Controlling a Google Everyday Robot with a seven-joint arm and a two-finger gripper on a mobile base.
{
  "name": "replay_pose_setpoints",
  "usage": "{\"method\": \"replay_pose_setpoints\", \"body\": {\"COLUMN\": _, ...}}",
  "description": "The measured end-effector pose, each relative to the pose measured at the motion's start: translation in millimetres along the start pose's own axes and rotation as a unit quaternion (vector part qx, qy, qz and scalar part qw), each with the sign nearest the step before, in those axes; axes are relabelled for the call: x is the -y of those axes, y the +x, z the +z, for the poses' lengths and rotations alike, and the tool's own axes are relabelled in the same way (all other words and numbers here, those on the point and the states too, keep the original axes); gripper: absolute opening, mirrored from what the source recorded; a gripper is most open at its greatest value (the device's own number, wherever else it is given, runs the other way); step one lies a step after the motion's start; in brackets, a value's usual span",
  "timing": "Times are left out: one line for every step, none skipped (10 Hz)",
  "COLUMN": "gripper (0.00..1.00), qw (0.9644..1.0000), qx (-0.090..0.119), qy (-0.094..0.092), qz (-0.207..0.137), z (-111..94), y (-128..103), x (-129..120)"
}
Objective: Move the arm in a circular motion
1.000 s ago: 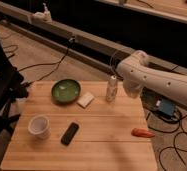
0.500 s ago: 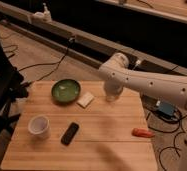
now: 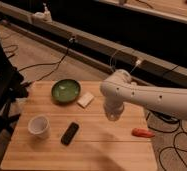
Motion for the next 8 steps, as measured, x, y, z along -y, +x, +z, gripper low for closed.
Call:
{"method": "replay_pose_setpoints", "body": {"gripper": 0.0, "qw": 0.9992, "qx": 0.009, "qy": -0.014, "qz": 0.036, "z": 7, "y": 4, "x": -26}}
{"method": "replay_pose_setpoints", "body": {"gripper": 0.0, "qw": 0.997, "qx": 0.004, "qy": -0.025, "qz": 0.073, "z": 8, "y": 21, "x": -50}}
{"method": "replay_pose_setpoints", "body": {"gripper": 0.0, "qw": 0.9948, "qx": -0.004, "qy": -0.031, "qz": 0.097, "z": 6, "y": 38, "x": -64}}
{"method": "replay_pose_setpoints", "body": {"gripper": 0.0, "qw": 0.9918, "qx": -0.014, "qy": -0.035, "qz": 0.122, "z": 2, "y": 60, "x": -76}}
{"method": "replay_pose_setpoints", "body": {"gripper": 0.0, "qw": 0.9888, "qx": -0.029, "qy": -0.035, "qz": 0.143, "z": -4, "y": 85, "x": -81}}
{"method": "replay_pose_setpoints", "body": {"gripper": 0.0, "qw": 0.9861, "qx": -0.046, "qy": -0.03, "qz": 0.157, "z": -15, "y": 112, "x": -79}}
{"method": "replay_pose_setpoints", "body": {"gripper": 0.0, "qw": 0.9848, "qx": -0.054, "qy": -0.024, "qz": 0.163, "z": -22, "y": 127, "x": -72}}
{"method": "replay_pose_setpoints", "body": {"gripper": 0.0, "qw": 0.9846, "qx": -0.059, "qy": -0.016, "qz": 0.164, "z": -29, "y": 138, "x": -61}}
